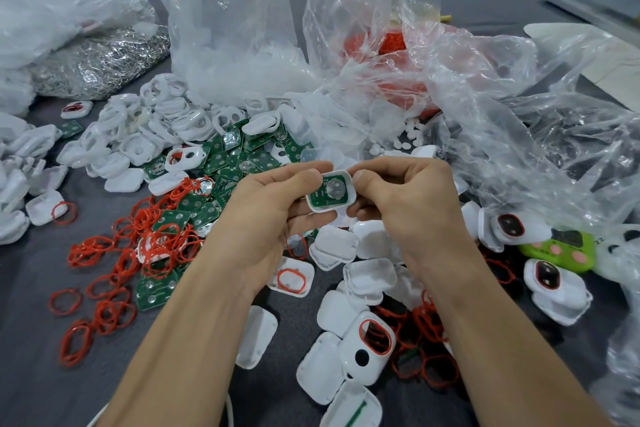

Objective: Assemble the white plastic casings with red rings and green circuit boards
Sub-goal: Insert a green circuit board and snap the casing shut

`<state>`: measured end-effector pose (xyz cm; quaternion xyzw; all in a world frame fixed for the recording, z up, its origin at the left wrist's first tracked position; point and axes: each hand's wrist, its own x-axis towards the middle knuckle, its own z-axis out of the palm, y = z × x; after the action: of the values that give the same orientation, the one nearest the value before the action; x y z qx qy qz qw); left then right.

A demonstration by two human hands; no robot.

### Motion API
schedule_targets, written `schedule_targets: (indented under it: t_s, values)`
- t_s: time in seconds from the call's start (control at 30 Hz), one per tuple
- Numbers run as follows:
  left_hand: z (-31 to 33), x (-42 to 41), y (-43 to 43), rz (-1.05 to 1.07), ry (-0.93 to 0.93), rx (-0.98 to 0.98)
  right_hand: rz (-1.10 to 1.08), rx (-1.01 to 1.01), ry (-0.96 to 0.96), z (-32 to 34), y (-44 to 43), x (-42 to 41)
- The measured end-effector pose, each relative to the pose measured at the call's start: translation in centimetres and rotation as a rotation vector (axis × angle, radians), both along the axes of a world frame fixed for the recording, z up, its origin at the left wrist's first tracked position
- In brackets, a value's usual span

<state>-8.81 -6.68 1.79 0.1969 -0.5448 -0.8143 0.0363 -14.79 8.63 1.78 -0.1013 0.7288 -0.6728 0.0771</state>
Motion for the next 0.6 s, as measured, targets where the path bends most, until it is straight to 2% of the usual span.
schedule_targets:
  t_s: [0.43, 0.6]
  values:
    - [-0.06, -0.01, 0.22, 0.018, 0.007, -0.004, -0.022, 0.051, 0.040, 0.01, 0.03, 0.10]
    - [-0.20, -0.05, -0.03, 0.019, 0.012, -0.016, 0.029, 0.020, -0.003, 0.19, -0.10, 0.19]
